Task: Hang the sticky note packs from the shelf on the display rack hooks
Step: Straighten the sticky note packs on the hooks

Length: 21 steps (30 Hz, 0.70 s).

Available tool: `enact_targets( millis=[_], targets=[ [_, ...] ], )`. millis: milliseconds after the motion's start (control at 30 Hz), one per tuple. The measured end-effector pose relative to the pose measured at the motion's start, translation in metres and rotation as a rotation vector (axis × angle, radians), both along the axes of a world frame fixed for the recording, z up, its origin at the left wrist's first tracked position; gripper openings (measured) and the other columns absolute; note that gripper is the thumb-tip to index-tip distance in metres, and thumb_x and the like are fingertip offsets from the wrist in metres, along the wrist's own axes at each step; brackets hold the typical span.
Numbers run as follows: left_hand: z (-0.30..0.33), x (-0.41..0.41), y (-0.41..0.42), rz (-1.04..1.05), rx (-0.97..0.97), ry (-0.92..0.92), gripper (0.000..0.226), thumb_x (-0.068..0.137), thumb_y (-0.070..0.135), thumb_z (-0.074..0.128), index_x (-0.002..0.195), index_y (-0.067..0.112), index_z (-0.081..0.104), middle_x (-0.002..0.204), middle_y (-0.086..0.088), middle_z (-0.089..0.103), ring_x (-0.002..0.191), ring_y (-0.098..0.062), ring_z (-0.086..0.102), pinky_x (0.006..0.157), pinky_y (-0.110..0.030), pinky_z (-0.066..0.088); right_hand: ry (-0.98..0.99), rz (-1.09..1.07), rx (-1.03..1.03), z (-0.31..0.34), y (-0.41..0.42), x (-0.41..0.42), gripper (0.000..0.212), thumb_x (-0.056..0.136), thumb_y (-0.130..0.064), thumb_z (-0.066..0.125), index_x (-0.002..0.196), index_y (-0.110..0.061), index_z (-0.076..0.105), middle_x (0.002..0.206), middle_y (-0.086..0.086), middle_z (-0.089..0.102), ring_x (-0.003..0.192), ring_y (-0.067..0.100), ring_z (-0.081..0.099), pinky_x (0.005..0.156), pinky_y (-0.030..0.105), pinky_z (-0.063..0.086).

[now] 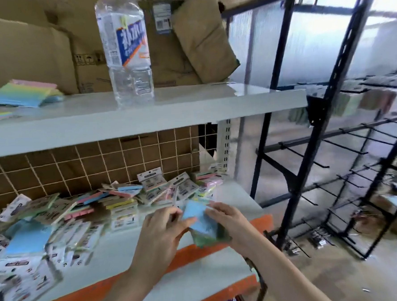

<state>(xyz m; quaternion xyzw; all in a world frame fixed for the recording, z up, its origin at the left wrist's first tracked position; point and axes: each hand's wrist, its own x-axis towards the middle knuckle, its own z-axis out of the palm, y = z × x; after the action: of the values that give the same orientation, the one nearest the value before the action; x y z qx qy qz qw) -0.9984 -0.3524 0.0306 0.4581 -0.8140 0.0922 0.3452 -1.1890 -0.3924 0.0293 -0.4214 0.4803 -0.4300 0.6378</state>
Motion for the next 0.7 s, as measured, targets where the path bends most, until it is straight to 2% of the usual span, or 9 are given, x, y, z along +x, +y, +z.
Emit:
enact_targets(
  millis=[67, 133, 233, 333, 367, 433, 533, 633, 700],
  targets=[
    [0.0, -0.03, -0.003, 0.025, 0.042, 0.022, 0.028, 0.077, 0.022, 0.064, 0.102, 0.022, 0.075, 0.095, -0.007, 0.064, 0.089, -0.023, 0.06, 0.07, -0.038, 0.051, -0.056, -0.068, -0.013, 0.001, 0.003, -0.032, 0.02, 0.088, -0.013, 0.066, 0.105, -0.005, 0.061, 0.096, 0.015, 0.063, 0.08, 0.025, 0.064, 0.063, 0.032, 0.054],
    [-0.001, -0.063, -0.005, 0.08, 0.114, 0.152, 0.034, 0.079, 0.011, 0.067, 0.112, 0.017, 0.07, 0.102, -0.006, 0.063, 0.099, -0.02, 0.055, 0.077, -0.04, 0.05, -0.035, -0.124, -0.053, 0.004, 0.01, -0.062, 0.013, 0.088, -0.012, 0.066, 0.1, -0.009, 0.061, 0.094, 0.014, 0.061, 0.075, 0.022, 0.065, 0.055, 0.03, 0.053],
    [-0.003, -0.115, -0.008, 0.177, 0.315, 0.498, 0.033, 0.09, 0.008, 0.061, 0.122, 0.011, 0.056, 0.11, -0.002, 0.059, 0.105, -0.02, 0.055, 0.086, -0.033, 0.044, 0.024, -0.249, -0.112, 0.001, 0.022, -0.108, 0.016, 0.089, -0.014, 0.066, 0.102, -0.008, 0.061, 0.103, 0.018, 0.059, 0.087, 0.027, 0.062, 0.066, 0.036, 0.053],
    [0.001, -0.17, -0.012, 0.138, 0.581, 0.846, 0.011, 0.098, 0.017, 0.048, 0.104, 0.012, 0.056, 0.093, -0.003, 0.062, 0.097, -0.028, 0.059, 0.079, -0.034, 0.043, -0.001, -0.346, -0.149, 0.0, 0.037, -0.151, 0.015, 0.088, -0.014, 0.067, 0.101, -0.008, 0.061, 0.097, 0.014, 0.059, 0.081, 0.023, 0.062, 0.065, 0.04, 0.054],
    [0.004, -0.187, -0.01, 0.093, 0.62, 0.914, 0.014, 0.099, 0.019, 0.045, 0.093, 0.014, 0.057, 0.085, -0.002, 0.062, 0.091, -0.03, 0.061, 0.077, -0.035, 0.043, -0.001, -0.374, -0.162, 0.001, 0.043, -0.164, 0.014, 0.088, -0.012, 0.066, 0.1, -0.009, 0.06, 0.093, 0.012, 0.06, 0.077, 0.022, 0.062, 0.062, 0.04, 0.055],
    [0.006, -0.218, -0.006, -0.027, 0.631, 0.94, 0.024, 0.1, 0.023, 0.044, 0.08, 0.017, 0.057, 0.074, 0.0, 0.061, 0.079, -0.024, 0.061, 0.072, -0.032, 0.044, 0.002, -0.432, -0.181, 0.004, 0.052, -0.19, 0.012, 0.088, -0.01, 0.066, 0.099, -0.009, 0.06, 0.088, 0.011, 0.061, 0.073, 0.022, 0.063, 0.061, 0.041, 0.055],
    [0.011, -0.258, 0.0, -0.182, 0.628, 0.906, 0.025, 0.091, 0.033, 0.053, 0.072, 0.017, 0.054, 0.058, 0.006, 0.054, 0.054, -0.009, 0.05, 0.05, -0.014, 0.037, 0.016, -0.508, -0.217, 0.009, 0.06, -0.223, 0.014, 0.09, -0.009, 0.064, 0.103, -0.007, 0.059, 0.088, 0.013, 0.06, 0.072, 0.023, 0.062, 0.062, 0.045, 0.055],
    [0.014, -0.293, -0.009, -0.199, 0.644, 0.918, 0.014, 0.087, 0.024, 0.065, 0.079, 0.018, 0.056, 0.071, 0.007, 0.063, 0.063, -0.002, 0.058, 0.055, -0.01, 0.042, 0.071, -0.567, -0.235, 0.012, 0.062, -0.252, 0.021, 0.089, -0.01, 0.066, 0.107, -0.006, 0.058, 0.089, 0.013, 0.058, 0.077, 0.027, 0.06, 0.073, 0.057, 0.052],
    [0.015, -0.317, -0.015, -0.197, 0.657, 0.94, 0.008, 0.089, 0.022, 0.065, 0.085, 0.022, 0.058, 0.082, 0.009, 0.066, 0.076, -0.004, 0.062, 0.062, -0.011, 0.045, 0.074, -0.594, -0.253, 0.012, 0.064, -0.269, 0.018, 0.088, -0.012, 0.066, 0.103, -0.01, 0.058, 0.085, 0.008, 0.06, 0.071, 0.02, 0.062, 0.065, 0.046, 0.054]
  ],
)
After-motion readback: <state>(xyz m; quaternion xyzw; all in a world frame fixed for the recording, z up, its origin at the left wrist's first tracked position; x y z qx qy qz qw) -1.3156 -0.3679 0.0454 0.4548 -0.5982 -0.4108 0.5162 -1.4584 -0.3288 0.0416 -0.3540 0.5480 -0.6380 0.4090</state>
